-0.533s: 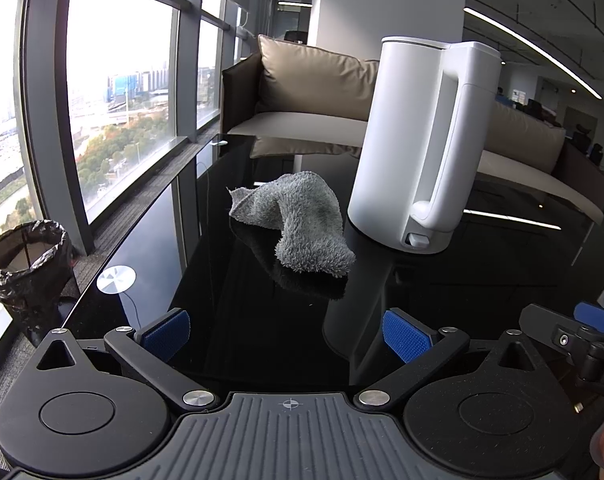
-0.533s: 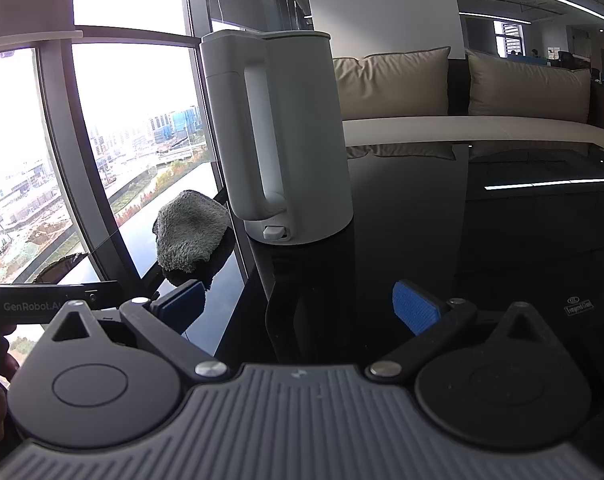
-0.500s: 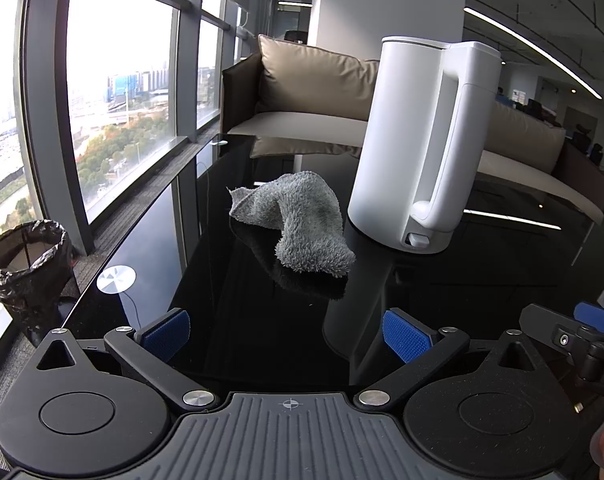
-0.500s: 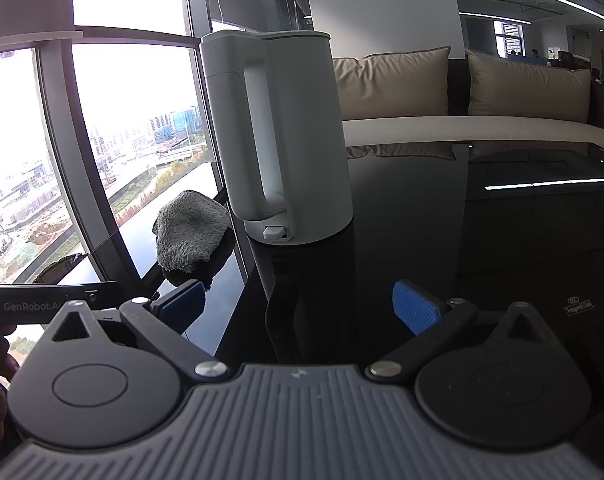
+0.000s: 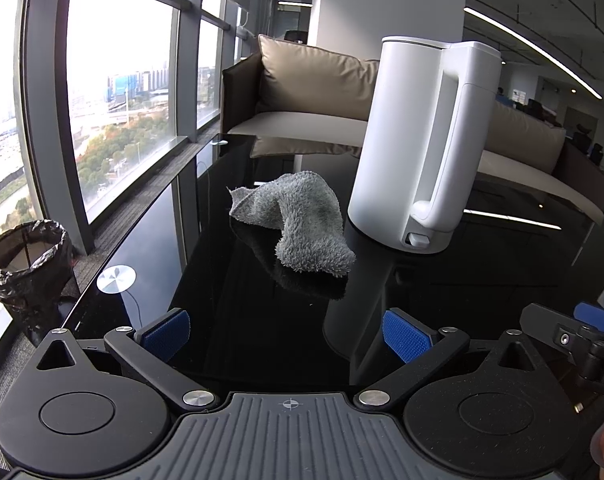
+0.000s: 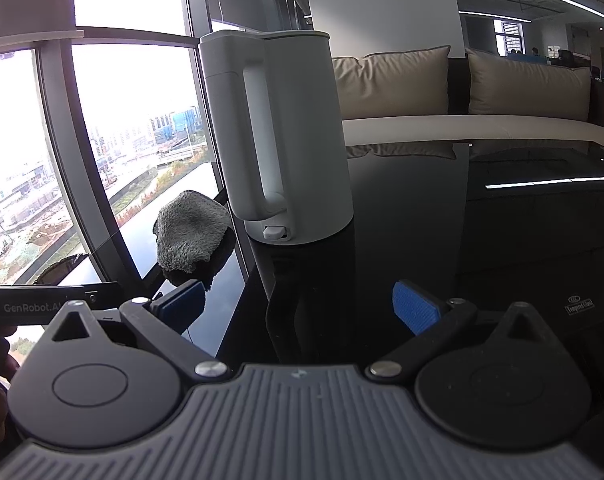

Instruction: Clean container

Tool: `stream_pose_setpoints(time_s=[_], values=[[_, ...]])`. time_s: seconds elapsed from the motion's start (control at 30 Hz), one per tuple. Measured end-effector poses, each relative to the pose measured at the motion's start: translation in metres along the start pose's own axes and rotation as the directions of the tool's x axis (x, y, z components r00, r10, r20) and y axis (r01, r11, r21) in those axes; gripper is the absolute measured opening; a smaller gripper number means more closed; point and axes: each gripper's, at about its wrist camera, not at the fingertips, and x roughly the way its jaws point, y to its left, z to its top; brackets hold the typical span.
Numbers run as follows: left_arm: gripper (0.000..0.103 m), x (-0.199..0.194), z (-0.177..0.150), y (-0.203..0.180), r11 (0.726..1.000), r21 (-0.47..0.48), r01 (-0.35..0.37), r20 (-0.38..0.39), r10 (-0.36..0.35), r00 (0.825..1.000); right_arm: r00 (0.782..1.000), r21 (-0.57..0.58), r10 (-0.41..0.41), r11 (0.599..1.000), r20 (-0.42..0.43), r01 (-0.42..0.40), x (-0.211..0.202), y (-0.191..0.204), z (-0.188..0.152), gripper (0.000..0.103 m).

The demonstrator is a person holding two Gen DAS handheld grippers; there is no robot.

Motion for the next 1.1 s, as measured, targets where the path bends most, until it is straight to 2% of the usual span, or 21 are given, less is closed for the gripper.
stream_pose_setpoints(time_s=[1.1], values=[[0.102,0.0017,-0.0011,-0.0030,1.000,-0.001,0.005,-0.001,-0.005,1.000,1.000,0.005,0.000,1.000,0.002,0.000,-0.0021,0.0010,-0.0004,0.102]])
